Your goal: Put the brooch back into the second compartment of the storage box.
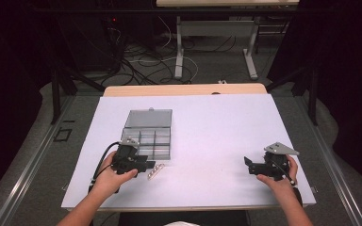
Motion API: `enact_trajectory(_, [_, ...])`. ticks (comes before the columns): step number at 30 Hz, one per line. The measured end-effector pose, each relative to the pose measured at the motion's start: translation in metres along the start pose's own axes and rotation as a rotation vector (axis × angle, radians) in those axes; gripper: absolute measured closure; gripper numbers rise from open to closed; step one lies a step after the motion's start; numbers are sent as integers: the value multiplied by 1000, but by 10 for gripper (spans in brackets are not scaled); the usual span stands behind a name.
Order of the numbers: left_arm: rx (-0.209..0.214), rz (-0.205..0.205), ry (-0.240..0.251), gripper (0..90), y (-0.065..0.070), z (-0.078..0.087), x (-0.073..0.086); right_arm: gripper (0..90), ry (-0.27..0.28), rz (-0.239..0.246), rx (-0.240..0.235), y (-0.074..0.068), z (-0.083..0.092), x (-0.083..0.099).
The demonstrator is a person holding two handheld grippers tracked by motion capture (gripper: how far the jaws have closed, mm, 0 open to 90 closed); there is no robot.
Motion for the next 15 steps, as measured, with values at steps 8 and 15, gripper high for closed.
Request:
enact_trajectory(8, [27, 22, -33, 556, 1, -8, 0, 17, 0, 6, -2, 1, -1, 0])
enact_trajectory(15, [34, 33, -65, 589, 0, -14, 4, 17, -2, 16, -3, 2, -1, 0])
Point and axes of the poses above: each handheld gripper's, and its own axes: z roughly backward along the jaws, x roughly out of its underside, y roughly to its right, the point moved 1 cm from there along -z, roughly forward along the jaws, and after that the axes turned 12 degrees about -z, right-handed, at the moved point
